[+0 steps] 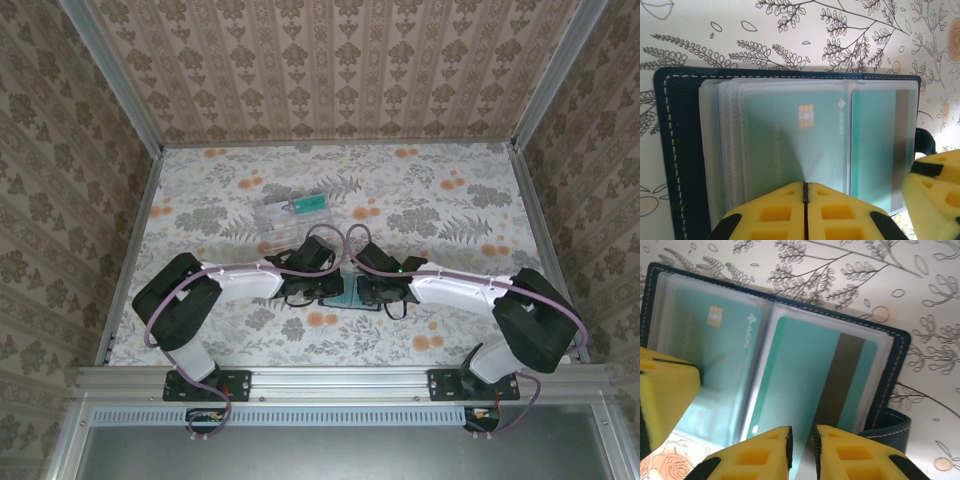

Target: Take the credit cards out of the card holder

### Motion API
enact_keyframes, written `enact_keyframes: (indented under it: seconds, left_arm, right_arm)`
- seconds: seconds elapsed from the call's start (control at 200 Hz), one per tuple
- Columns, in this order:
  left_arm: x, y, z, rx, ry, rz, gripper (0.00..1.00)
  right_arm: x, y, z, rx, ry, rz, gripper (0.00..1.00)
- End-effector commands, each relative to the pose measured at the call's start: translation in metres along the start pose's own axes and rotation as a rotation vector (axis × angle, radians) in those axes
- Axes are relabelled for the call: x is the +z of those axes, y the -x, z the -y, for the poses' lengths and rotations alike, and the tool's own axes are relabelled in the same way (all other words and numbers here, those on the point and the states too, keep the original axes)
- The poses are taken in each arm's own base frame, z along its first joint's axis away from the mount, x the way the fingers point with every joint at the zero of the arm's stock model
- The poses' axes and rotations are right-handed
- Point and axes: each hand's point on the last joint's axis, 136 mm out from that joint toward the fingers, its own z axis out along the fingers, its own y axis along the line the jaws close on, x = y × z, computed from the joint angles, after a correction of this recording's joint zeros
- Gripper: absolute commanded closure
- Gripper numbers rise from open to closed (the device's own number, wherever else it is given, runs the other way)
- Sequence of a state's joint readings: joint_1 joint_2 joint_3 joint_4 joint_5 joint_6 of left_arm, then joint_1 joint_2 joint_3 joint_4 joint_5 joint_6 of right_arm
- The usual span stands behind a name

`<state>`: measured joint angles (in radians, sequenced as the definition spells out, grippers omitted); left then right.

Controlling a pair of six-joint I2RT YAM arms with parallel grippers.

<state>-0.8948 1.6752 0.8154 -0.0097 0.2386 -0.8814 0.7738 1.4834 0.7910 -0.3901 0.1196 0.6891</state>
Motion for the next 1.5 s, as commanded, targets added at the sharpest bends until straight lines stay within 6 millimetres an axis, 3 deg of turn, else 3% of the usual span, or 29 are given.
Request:
enact_keyframes:
  seconds: [0.0,0.17,0.465,0.76,0.95,1.28,1.495]
  left_arm:
    - [-0.001,-0.005,-0.013,-0.012,0.037,-0.009,0.92]
    - [-0.002,-0.004,-0.012,-0.011,0.035,-0.007,0.92]
    - [-0.006,-0.002,-0.005,0.0,0.018,-0.005,0.92]
    - [-0.02,0.007,0.027,0.058,-0.039,0.023,0.91]
    - [-0.012,0.008,0.039,0.075,-0.072,0.004,0.91]
    - [0.012,0.003,0.042,0.071,-0.079,-0.048,0.92]
    - [0.016,-0.001,0.024,0.047,-0.001,-0.063,0.91]
  right_arm:
    - [-0.007,0.003,0.025,0.047,-0.067,0.02,0.77]
    - [-0.002,0.0,0.032,0.062,-0.057,0.009,0.78]
    - [0.01,-0.006,0.034,0.072,-0.049,-0.015,0.9]
    - [0.024,-0.011,0.032,0.065,-0.041,-0.043,0.92]
    - [0.025,-0.011,0.031,0.061,-0.038,-0.048,0.92]
    - [0.029,-0.014,0.031,0.06,-0.037,-0.061,0.92]
    - [0.027,-0.011,0.027,0.051,-0.028,-0.056,0.92]
